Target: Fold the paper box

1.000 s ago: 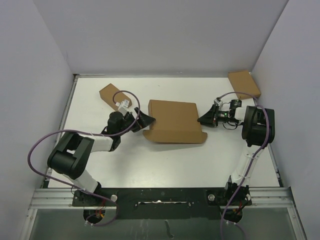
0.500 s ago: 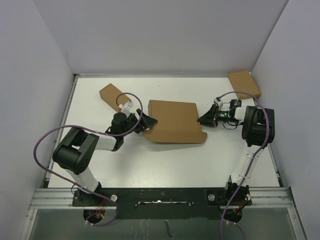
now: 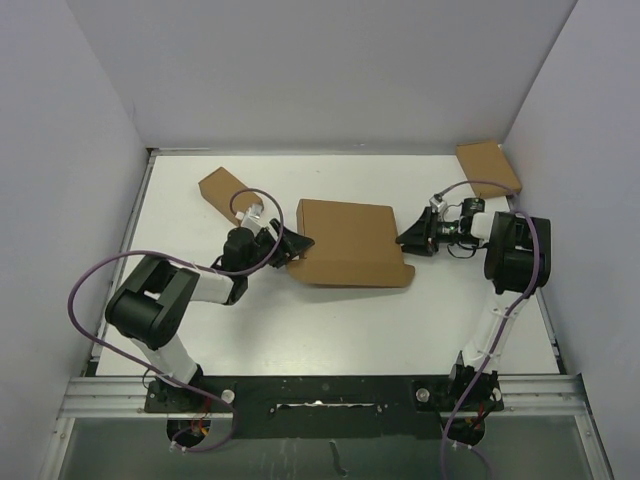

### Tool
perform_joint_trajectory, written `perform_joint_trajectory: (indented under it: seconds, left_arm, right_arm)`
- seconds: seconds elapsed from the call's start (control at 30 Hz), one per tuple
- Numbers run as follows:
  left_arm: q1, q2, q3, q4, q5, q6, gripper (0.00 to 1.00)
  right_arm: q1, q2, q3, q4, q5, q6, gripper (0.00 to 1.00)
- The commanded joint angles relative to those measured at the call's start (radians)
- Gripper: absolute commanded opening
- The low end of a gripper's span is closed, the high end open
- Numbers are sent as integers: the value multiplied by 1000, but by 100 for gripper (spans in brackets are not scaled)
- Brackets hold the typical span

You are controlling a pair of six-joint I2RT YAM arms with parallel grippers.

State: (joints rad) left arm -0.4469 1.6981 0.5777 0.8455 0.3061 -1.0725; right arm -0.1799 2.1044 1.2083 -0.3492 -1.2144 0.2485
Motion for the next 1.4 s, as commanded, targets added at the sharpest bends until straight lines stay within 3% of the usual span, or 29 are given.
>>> perform_joint_trajectory:
  seconds: [0.0, 0.33, 0.53, 0.73, 0.9, 0.97, 1.07, 1.17, 1.37]
  left_arm:
    - [-6, -81, -16, 106, -32, -35, 47]
    - [-6, -144, -69, 101, -65, -64, 44]
    - [-8, -170, -100, 106, -81, -91, 44]
    - [-6, -201, -101, 77, -82, -137, 44]
    - [-2, -247, -80, -22, -78, -165, 44]
    - [-3, -264, -66, -78, -80, -179, 44]
    - [-2, -284, -44, -153, -89, -203, 44]
    - [-1, -302, -26, -226, -110, -243, 44]
    - [-3, -341, 17, -355, -151, -279, 44]
  right_arm:
    - [-35, -93, 37, -38, 92, -109, 52]
    - [-39, -268, 40, -83, 104, -228, 60]
    - [21, -387, 46, -137, 130, -343, 62]
    - [175, -532, 52, -170, 215, -490, 63]
    - [328, -656, 28, -172, 318, -684, 70]
    - [374, -701, -9, -139, 336, -784, 77]
    - [447, -780, -92, -87, 366, -967, 97]
    - [526, -809, -141, -123, 379, -1187, 98]
    - [726, -789, -178, -128, 564, -1260, 98]
